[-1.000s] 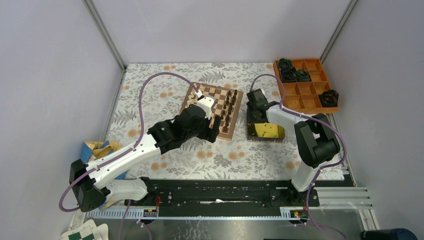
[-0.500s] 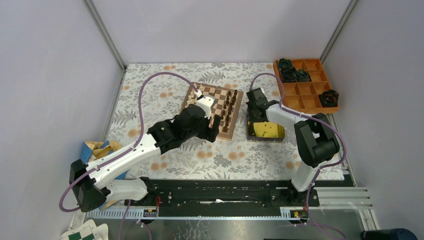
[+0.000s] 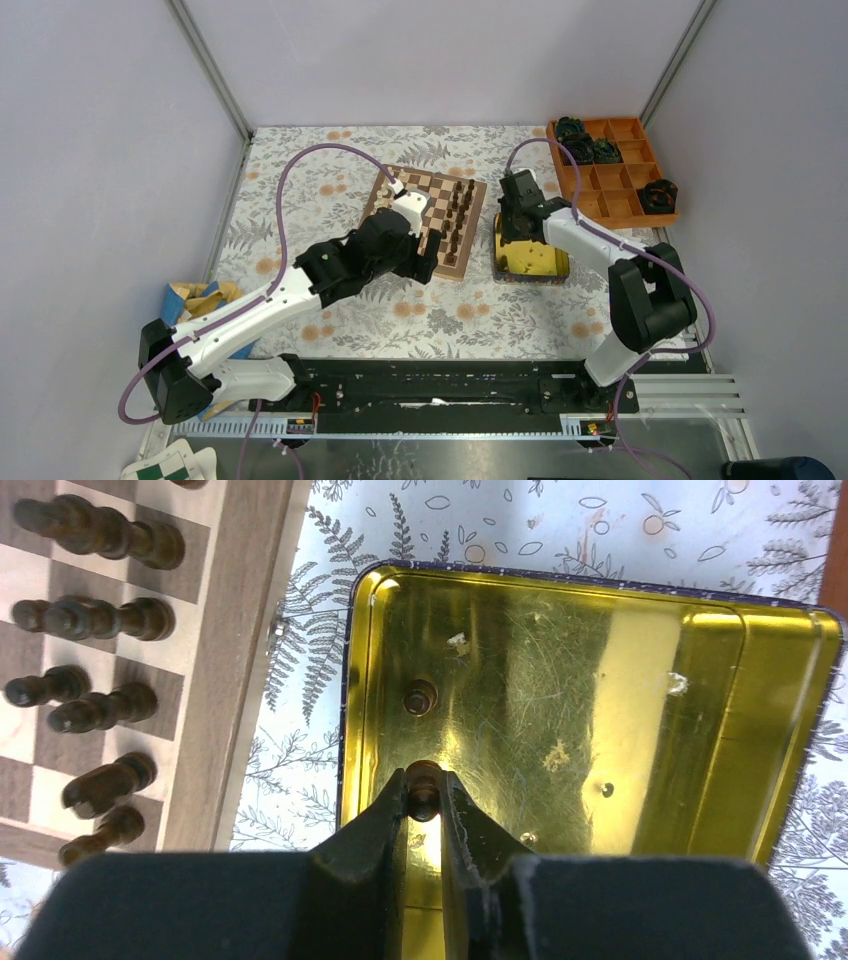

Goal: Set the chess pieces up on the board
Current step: Pick up the chess piece from the storage box, then place the chess piece on the chessboard.

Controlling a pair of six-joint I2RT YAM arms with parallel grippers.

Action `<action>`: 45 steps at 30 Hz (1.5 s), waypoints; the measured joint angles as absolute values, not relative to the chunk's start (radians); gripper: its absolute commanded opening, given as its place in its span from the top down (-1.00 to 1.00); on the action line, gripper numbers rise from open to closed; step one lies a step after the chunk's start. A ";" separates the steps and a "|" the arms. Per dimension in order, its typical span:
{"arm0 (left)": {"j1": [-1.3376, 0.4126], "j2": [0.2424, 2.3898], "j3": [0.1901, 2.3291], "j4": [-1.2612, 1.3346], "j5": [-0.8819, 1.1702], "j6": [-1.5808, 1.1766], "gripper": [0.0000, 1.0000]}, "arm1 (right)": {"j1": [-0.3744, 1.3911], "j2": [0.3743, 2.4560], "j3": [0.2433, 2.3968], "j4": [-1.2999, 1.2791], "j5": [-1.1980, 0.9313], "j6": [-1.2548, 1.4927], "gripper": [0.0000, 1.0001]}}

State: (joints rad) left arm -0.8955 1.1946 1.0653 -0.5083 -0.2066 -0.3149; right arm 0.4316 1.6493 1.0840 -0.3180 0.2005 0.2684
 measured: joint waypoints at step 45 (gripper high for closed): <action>-0.810 0.902 1.080 -0.630 -0.484 -0.552 -0.94 | 0.705 1.923 1.684 -0.579 0.063 0.198 0.99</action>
State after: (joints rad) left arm -0.8104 0.9020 1.0798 -0.6296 -0.4839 -0.5518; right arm 0.7052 1.9232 1.6844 -0.5789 0.0631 0.1978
